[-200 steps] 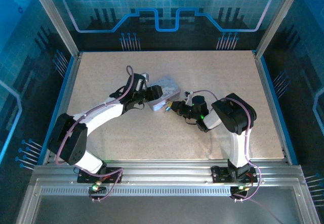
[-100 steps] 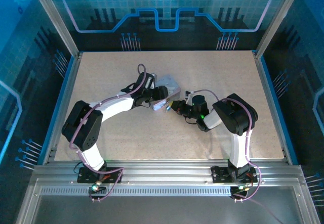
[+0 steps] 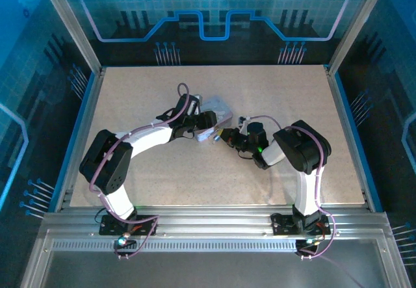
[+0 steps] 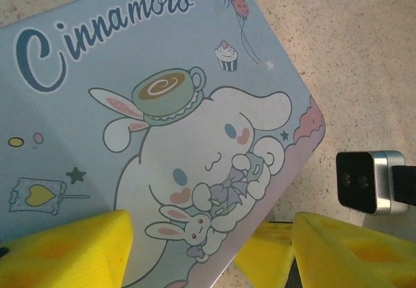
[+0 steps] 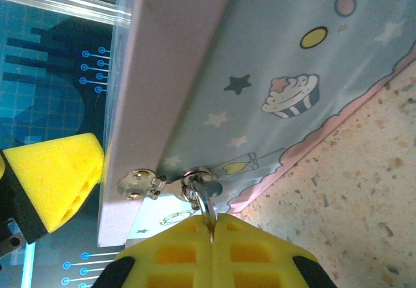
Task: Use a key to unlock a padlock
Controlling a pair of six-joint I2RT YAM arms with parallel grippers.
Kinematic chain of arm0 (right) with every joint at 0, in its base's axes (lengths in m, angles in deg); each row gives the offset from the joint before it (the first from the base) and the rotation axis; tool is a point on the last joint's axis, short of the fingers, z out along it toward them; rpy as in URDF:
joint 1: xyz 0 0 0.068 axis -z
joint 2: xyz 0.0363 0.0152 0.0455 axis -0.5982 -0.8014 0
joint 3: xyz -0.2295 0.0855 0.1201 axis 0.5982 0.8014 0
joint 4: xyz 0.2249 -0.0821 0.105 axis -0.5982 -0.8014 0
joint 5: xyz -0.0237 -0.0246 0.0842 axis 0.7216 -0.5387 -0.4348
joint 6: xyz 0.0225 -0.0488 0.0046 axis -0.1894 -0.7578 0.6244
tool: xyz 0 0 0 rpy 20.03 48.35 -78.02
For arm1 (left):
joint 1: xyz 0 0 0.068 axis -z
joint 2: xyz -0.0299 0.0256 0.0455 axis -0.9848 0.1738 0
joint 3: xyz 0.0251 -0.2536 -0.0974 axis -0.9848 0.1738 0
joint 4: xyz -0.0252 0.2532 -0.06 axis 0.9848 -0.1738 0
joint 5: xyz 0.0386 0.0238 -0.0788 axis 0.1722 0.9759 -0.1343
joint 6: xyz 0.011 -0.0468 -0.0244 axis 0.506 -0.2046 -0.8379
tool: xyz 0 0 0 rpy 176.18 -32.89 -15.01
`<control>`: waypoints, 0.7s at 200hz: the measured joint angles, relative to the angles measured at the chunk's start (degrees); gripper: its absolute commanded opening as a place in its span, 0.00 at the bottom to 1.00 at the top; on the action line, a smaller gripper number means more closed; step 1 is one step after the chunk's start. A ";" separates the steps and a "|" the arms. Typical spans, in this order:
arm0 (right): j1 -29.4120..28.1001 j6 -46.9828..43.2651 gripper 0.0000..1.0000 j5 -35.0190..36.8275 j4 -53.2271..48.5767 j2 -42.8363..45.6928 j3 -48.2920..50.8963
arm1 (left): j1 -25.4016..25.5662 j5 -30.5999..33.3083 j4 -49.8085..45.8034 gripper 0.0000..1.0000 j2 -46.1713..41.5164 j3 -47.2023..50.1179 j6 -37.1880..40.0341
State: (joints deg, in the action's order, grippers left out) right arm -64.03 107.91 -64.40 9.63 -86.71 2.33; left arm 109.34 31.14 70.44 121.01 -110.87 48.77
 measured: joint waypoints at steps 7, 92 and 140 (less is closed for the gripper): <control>0.13 0.13 0.03 0.09 0.04 0.00 -0.02 | 0.04 0.09 0.31 0.67 -0.02 0.11 0.00; 1.97 0.37 0.03 0.33 0.02 0.33 -0.04 | 0.09 0.11 3.10 0.68 -0.42 1.64 -0.15; 2.62 -0.35 0.03 0.98 -1.40 2.05 0.15 | 0.09 0.07 3.10 0.71 -0.72 1.75 -0.17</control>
State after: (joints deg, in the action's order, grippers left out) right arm -61.41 107.56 -63.42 8.24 -84.66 2.48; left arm 109.42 31.21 73.54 120.29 -109.12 48.60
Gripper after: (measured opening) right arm 0.057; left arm 0.695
